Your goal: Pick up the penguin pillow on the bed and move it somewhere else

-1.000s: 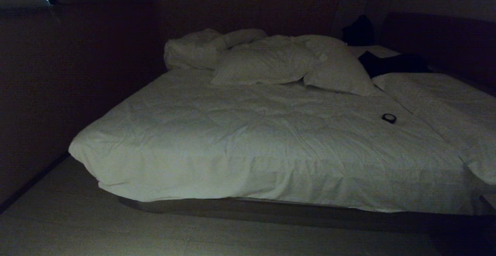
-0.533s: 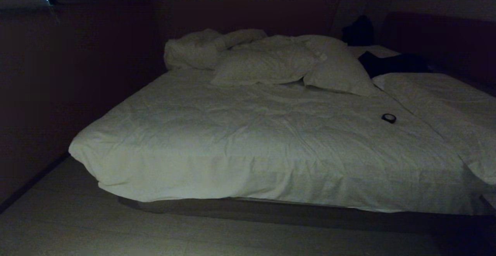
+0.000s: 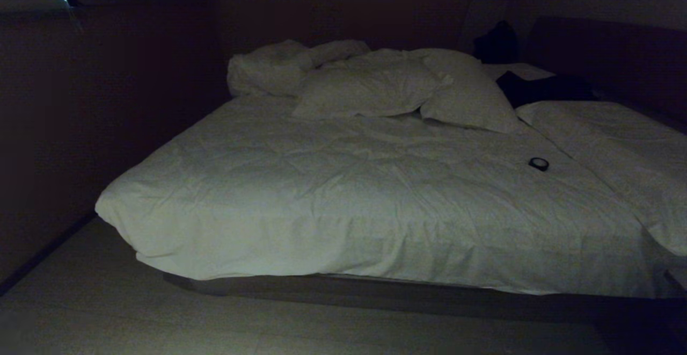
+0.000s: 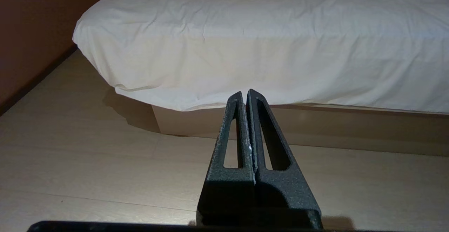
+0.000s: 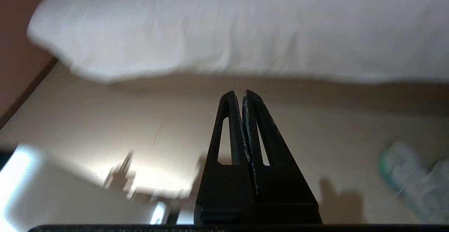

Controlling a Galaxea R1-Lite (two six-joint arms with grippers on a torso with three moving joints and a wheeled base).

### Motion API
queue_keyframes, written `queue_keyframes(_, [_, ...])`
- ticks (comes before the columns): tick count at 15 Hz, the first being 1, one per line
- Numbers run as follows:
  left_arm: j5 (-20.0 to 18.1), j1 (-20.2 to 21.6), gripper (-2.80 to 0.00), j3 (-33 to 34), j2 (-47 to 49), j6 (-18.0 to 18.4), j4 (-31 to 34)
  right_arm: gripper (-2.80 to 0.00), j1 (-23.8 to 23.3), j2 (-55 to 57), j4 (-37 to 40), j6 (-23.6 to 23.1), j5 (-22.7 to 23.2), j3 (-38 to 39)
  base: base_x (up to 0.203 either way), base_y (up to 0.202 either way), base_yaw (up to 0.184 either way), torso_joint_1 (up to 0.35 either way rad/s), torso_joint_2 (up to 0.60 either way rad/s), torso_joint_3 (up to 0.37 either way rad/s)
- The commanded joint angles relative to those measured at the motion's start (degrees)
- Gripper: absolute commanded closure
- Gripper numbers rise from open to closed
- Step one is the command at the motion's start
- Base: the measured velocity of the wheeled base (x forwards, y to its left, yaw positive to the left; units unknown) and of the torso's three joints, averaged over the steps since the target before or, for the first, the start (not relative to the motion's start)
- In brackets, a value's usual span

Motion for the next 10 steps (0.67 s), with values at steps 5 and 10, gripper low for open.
queue_keyframes(5, [0.02,0.02,0.0,0.09,-0.02,0.01,0.02,0.0,1.89,-5.85,-17.65,-0.38,-7.92,0.77,0.0,0.0,0.0,0.0,0.0,0.0])
queue_keyframes(10, [0.02,0.02,0.0,0.09,-0.02,-0.02,0.02,0.0,2.08,-10.95,-17.36,-1.62,-8.12,2.43,0.0,0.0,0.0,0.0,0.0,0.0])
